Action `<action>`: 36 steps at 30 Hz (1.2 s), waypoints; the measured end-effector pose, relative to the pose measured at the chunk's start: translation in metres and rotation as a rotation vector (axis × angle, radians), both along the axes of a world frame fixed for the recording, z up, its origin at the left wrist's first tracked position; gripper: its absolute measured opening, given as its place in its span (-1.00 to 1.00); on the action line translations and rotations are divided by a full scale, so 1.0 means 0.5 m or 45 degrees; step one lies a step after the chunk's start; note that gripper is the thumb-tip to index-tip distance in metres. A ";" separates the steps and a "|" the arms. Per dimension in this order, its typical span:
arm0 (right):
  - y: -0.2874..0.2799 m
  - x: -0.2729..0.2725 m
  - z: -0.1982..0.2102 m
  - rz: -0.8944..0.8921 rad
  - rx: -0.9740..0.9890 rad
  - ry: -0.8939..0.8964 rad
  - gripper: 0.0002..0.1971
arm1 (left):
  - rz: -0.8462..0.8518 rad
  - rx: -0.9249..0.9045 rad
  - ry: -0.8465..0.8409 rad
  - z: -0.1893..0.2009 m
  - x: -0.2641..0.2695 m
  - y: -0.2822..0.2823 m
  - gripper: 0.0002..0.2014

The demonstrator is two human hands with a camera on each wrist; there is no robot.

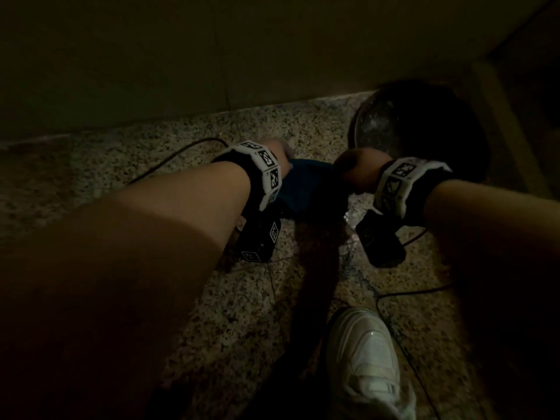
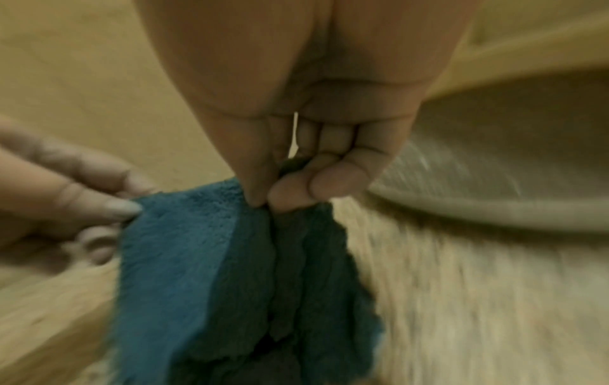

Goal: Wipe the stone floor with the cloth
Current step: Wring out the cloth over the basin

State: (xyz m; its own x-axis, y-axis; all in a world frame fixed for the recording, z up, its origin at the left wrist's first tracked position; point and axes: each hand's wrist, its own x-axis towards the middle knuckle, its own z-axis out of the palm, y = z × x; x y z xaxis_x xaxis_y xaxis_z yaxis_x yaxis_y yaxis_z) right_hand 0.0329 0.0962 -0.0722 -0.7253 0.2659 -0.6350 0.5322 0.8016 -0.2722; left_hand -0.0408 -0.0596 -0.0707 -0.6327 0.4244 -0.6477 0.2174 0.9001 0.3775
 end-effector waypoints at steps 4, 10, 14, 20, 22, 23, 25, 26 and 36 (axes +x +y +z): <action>0.014 -0.011 0.078 0.036 -0.030 0.009 -0.87 | 0.130 0.174 -0.129 0.064 -0.011 0.006 -0.66; 0.049 0.036 0.174 -0.084 -0.291 0.143 -0.82 | 0.397 0.472 -0.149 0.165 -0.016 0.047 -0.69; 0.088 0.065 0.195 -0.261 -0.313 0.271 -0.75 | -0.021 0.396 0.074 0.244 -0.020 0.092 -0.70; 0.102 0.039 0.161 -0.285 -0.158 0.487 -0.33 | -0.319 0.253 0.223 0.275 -0.033 0.108 -0.71; 0.089 0.036 0.149 -0.326 -0.196 0.596 -0.29 | -0.353 0.200 0.193 0.272 -0.030 0.112 -0.70; 0.082 0.036 0.145 -0.345 -0.234 0.630 -0.28 | -0.366 0.199 0.184 0.267 -0.030 0.115 -0.71; 0.076 0.033 0.131 -0.265 -0.251 0.583 -0.31 | -0.394 0.187 0.163 0.259 -0.024 0.117 -0.71; 0.075 0.031 0.124 -0.179 -0.217 0.514 -0.36 | -0.412 0.180 0.152 0.253 -0.021 0.117 -0.71; 0.109 0.068 0.109 -0.365 -0.302 0.527 -0.90 | -0.125 0.473 0.110 0.155 -0.011 0.120 -0.67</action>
